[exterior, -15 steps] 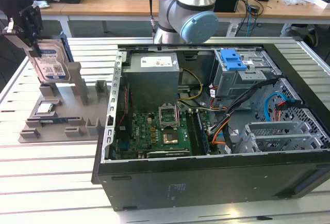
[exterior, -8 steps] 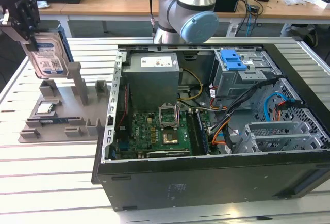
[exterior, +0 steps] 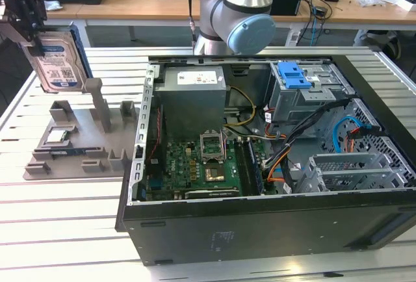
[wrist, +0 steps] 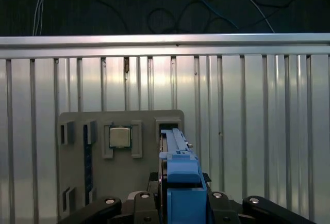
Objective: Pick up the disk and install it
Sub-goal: 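Pick up the disk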
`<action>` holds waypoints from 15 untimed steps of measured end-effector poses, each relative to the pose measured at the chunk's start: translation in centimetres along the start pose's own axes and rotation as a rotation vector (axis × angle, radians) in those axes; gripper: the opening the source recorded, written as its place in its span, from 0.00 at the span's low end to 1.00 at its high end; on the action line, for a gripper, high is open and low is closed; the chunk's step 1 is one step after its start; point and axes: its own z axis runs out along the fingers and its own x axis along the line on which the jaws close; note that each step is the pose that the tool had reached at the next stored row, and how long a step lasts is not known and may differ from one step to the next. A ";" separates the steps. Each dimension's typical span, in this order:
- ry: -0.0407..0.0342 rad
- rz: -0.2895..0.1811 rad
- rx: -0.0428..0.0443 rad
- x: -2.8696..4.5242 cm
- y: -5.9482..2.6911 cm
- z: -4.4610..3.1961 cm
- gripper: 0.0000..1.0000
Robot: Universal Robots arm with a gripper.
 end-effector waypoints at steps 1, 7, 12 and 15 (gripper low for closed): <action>0.0000 0.000 0.0000 0.00 0.00 -0.31 0.37; 0.0000 0.000 0.0001 -0.03 0.03 -2.08 0.37; 0.0000 0.000 0.0000 -0.05 0.05 -3.48 0.37; 0.0000 0.000 0.0000 -0.07 0.07 -4.41 0.37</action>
